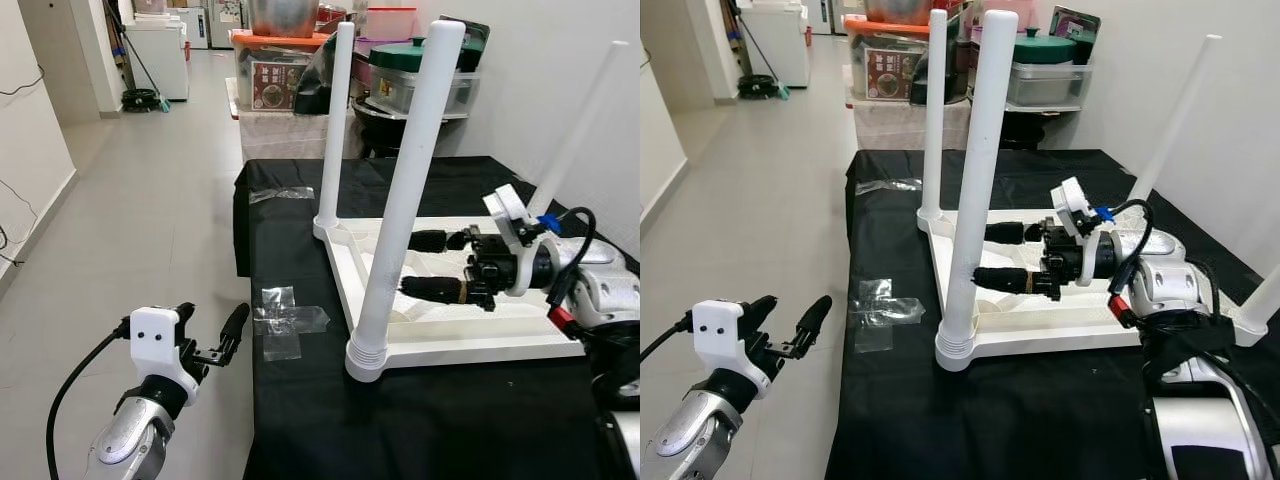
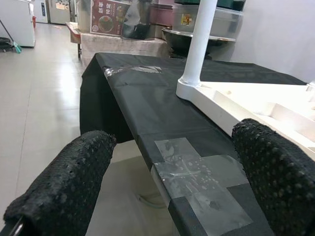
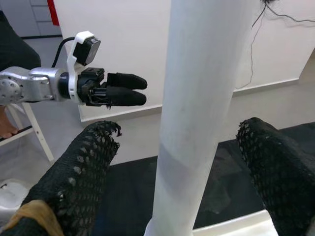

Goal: Building children table

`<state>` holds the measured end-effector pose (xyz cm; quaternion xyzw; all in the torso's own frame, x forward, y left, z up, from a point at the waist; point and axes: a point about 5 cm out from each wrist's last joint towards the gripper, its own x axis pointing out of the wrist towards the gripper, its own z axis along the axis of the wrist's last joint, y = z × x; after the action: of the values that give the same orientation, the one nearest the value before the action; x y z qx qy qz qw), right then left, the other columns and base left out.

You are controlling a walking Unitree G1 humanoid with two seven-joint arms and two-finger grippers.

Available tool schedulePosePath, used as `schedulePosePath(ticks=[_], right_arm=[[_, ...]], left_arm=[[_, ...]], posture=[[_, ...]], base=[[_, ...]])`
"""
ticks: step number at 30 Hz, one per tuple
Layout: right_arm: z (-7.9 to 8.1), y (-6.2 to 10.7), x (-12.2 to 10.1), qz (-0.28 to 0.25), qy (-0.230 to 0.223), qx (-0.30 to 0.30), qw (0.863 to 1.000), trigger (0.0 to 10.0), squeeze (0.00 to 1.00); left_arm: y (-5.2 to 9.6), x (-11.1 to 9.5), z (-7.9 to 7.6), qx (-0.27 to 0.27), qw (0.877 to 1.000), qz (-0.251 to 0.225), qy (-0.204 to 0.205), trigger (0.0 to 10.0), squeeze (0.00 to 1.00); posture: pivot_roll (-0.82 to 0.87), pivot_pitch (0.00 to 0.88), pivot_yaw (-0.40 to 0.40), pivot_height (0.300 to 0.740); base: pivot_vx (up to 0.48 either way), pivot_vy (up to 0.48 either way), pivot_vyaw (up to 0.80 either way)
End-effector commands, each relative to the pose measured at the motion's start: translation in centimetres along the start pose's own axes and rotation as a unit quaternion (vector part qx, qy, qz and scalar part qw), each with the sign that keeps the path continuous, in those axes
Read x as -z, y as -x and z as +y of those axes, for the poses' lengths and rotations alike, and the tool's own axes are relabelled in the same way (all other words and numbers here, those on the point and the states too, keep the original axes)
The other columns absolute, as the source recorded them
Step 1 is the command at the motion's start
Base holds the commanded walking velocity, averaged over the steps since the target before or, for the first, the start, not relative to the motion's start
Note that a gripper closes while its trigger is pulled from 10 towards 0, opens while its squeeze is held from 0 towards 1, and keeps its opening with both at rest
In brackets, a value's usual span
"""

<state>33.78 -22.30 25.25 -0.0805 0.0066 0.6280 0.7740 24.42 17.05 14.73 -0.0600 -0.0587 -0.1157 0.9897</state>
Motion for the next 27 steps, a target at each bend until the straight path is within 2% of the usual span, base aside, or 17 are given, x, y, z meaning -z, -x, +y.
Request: schedulePosePath(ticks=[1, 27], right_arm=[[-0.1, -0.2, -0.4, -0.014, 0.012, 0.005, 1.0, 10.0, 0.0], [-0.2, -2.2, -0.2, -0.038, 0.013, 0.015, 0.999, 10.0, 0.0]], left_arm=[[0.0, 0.4, -0.2, 0.002, 1.0, 0.008, 0.004, 10.0, 0.0], [-0.1, 0.6, -0.3, 0.003, 1.0, 0.011, 0.005, 10.0, 0.0]], posture=[[0.1, 0.0, -0.071, 0.74], [0.1, 0.0, -0.073, 0.74]], base=[[0.0, 0.0, 0.0], [0.0, 0.0, 0.0]])
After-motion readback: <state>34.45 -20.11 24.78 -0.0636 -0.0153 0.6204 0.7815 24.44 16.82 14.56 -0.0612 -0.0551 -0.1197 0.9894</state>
